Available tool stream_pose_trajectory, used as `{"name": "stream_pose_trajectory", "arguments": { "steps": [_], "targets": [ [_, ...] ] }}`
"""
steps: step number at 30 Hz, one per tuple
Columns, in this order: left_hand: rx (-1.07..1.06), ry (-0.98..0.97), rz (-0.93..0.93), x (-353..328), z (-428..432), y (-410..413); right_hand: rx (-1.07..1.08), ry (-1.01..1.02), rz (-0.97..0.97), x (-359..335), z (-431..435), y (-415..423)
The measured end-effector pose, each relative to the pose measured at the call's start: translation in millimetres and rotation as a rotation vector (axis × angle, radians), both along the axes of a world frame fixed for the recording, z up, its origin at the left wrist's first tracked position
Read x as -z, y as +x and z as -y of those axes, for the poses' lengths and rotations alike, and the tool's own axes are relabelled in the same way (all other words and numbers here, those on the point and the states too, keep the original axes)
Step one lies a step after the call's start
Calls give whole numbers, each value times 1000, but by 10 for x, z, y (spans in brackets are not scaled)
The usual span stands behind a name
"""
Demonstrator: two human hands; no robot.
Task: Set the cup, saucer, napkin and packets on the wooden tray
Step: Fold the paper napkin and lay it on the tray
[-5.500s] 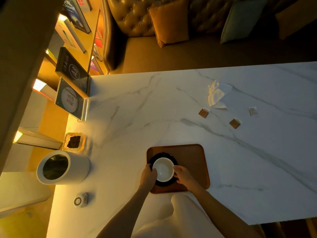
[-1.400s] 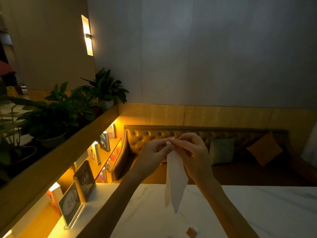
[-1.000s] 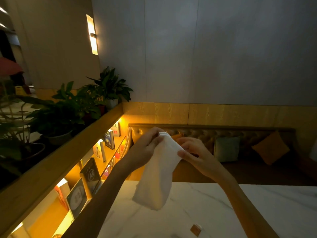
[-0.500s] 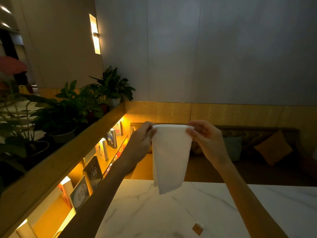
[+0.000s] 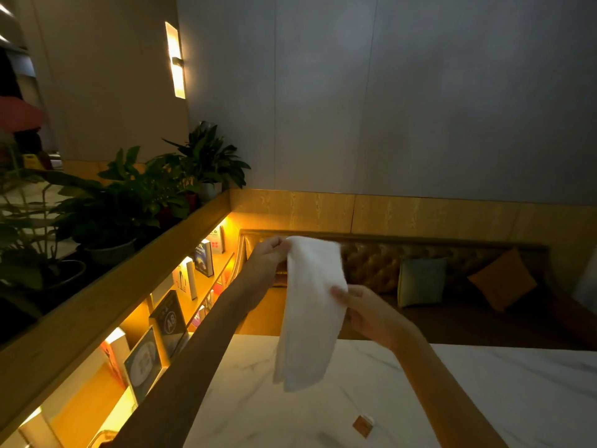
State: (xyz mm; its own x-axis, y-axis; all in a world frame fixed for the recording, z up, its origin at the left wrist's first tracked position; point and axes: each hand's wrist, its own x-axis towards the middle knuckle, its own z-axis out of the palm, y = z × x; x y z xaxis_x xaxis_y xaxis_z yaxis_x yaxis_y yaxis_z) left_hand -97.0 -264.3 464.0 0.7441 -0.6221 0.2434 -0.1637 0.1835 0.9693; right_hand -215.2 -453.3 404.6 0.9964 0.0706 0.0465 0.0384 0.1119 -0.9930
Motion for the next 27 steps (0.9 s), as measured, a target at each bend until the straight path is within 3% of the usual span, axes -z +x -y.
{"name": "stream_pose_trajectory", "arguments": {
  "steps": [2,4,8,11,13,16,20,23,27],
  "targets": [
    [113,-146,-308,236,-39,5,62,14,4,119,-58,45],
    [139,-159,-556,560,-54,-52,95,47,-11,123,-112,69],
    [238,-70,-813,1120,-82,-229,187,77,-106,247,-91,113],
    [224,33,-654,1185,-125,-245,148,182,-183,359,-7,59],
    [221,149,-501,1151,-150,-232,87,172,-215,392,42,-9],
    [233,271,-419,1082,-158,-205,72,129,-269,451,114,-76],
    [262,417,-206,943,-139,-166,35,150,-191,403,218,-128],
    [285,344,-84,789,-152,-159,-11,133,-37,209,262,-191],
    [367,216,120,490,-209,-187,145,36,181,-130,214,-291]
  ]
}}
